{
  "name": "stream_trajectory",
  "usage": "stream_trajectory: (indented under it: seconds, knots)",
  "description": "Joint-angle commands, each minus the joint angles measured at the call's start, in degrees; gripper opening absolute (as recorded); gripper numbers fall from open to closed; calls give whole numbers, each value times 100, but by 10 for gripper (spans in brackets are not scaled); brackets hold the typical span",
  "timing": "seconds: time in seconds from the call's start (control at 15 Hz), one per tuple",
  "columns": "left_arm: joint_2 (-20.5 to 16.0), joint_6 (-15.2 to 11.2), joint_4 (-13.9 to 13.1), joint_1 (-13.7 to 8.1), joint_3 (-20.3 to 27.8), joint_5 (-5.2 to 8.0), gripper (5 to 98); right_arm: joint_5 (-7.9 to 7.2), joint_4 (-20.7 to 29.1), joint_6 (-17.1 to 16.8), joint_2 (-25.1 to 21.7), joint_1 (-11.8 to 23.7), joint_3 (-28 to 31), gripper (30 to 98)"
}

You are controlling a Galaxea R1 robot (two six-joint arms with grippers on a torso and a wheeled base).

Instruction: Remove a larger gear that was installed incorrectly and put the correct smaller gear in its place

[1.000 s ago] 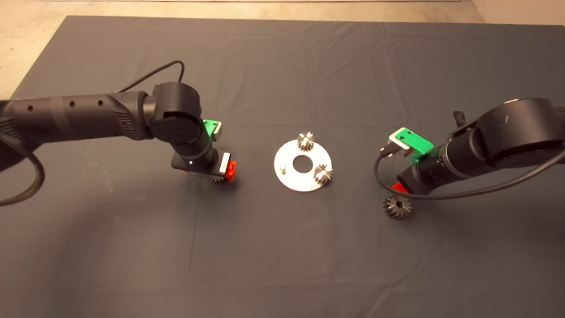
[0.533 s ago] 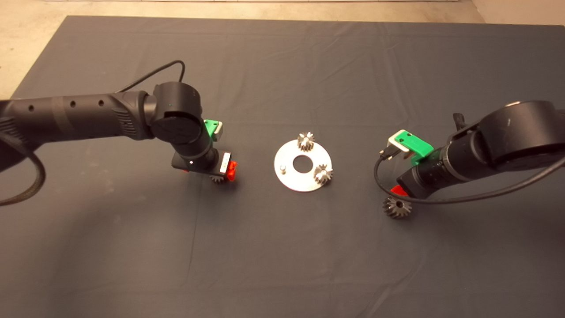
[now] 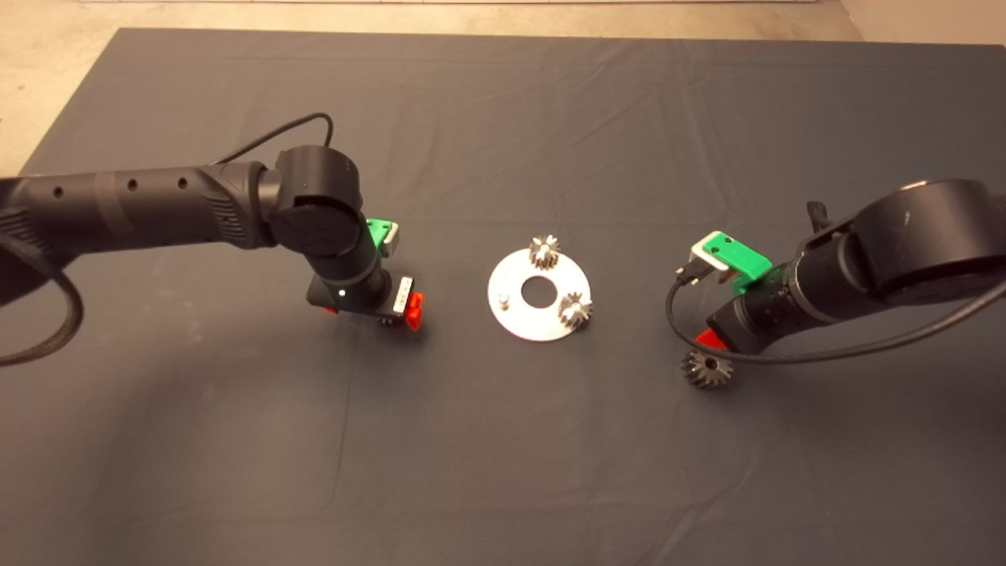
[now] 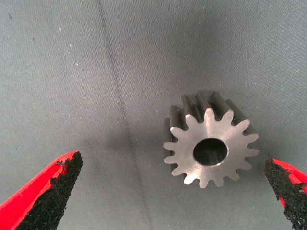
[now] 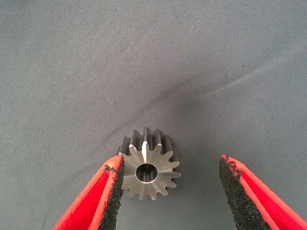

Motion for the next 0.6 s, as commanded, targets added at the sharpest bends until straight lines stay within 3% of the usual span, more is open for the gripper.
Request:
stream_trajectory:
  seconds: [0.0,0.07,0.33,0.53]
  knots:
    - [-27,19,-193,-47,-115,171,982,12,22,33,-39,83,67,530]
    - [-36,19,-247,-47,-132,55,982,12,22,37,-39,83,67,530]
    - [-26,28,-256,-47,-204,0,947,12,22,40,-39,83,67,530]
    - [17,28,-273,-51,-211,-171,946,12,22,33,-50,83,67,530]
